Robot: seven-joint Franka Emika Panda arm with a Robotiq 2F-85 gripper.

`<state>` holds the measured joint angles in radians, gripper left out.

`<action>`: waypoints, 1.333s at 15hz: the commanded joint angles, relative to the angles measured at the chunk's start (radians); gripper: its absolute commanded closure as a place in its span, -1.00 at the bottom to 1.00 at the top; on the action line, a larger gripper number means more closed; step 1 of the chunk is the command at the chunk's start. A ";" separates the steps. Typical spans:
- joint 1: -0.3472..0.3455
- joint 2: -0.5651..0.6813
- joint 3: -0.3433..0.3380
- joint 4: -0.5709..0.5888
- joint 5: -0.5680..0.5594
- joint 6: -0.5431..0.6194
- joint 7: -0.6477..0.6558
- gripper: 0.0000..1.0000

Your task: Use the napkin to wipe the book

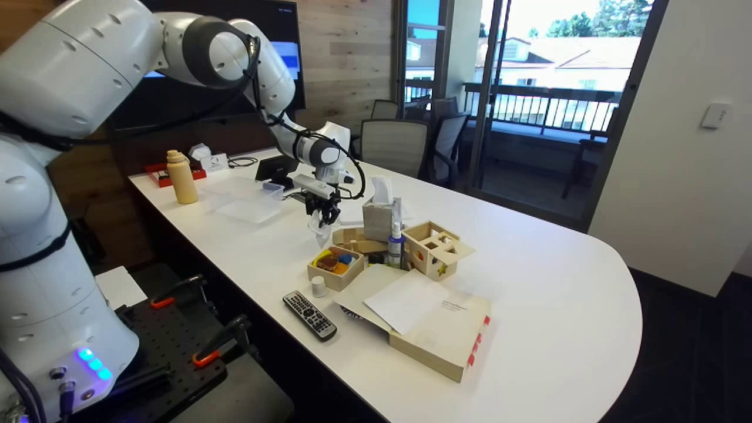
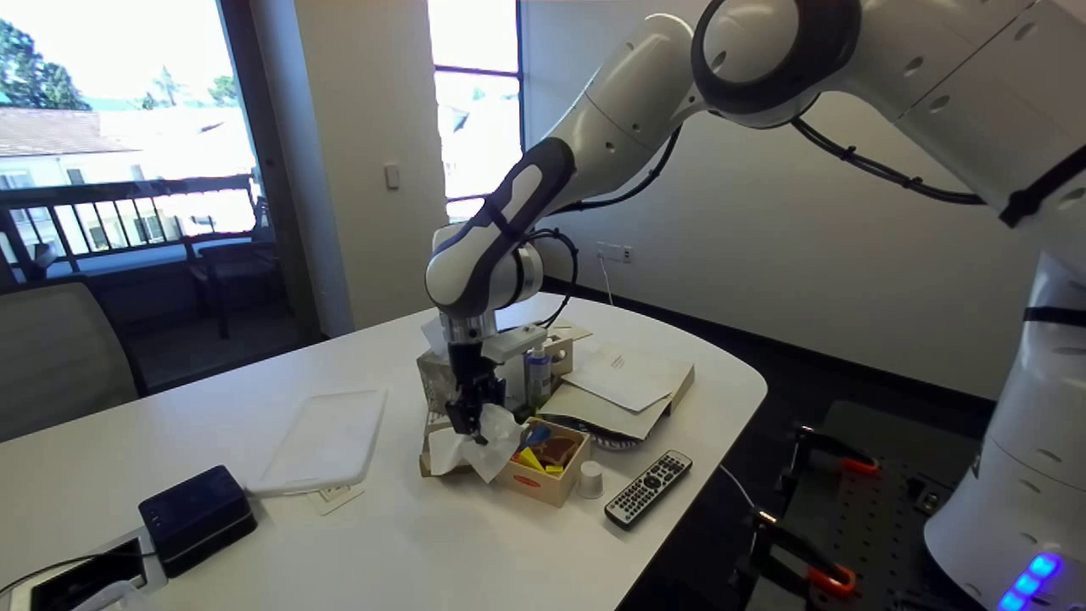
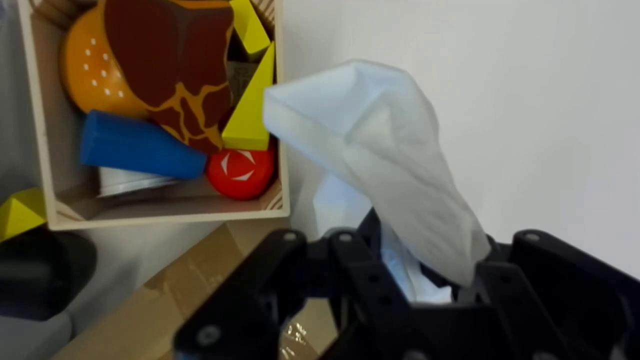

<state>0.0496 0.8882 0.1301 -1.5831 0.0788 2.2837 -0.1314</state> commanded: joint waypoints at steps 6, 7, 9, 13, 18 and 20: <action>0.039 0.220 -0.013 0.236 -0.078 -0.042 -0.022 0.94; 0.033 0.234 -0.002 0.256 -0.073 -0.051 -0.036 0.94; 0.030 0.244 0.009 0.281 -0.069 -0.069 -0.053 0.26; 0.011 0.231 0.044 0.314 -0.051 -0.153 -0.116 -0.32; -0.002 0.170 0.056 0.332 -0.041 -0.242 -0.148 -1.00; -0.005 0.137 0.050 0.328 -0.040 -0.240 -0.149 -1.00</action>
<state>0.0645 1.0876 0.1738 -1.2382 0.0232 2.0818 -0.2532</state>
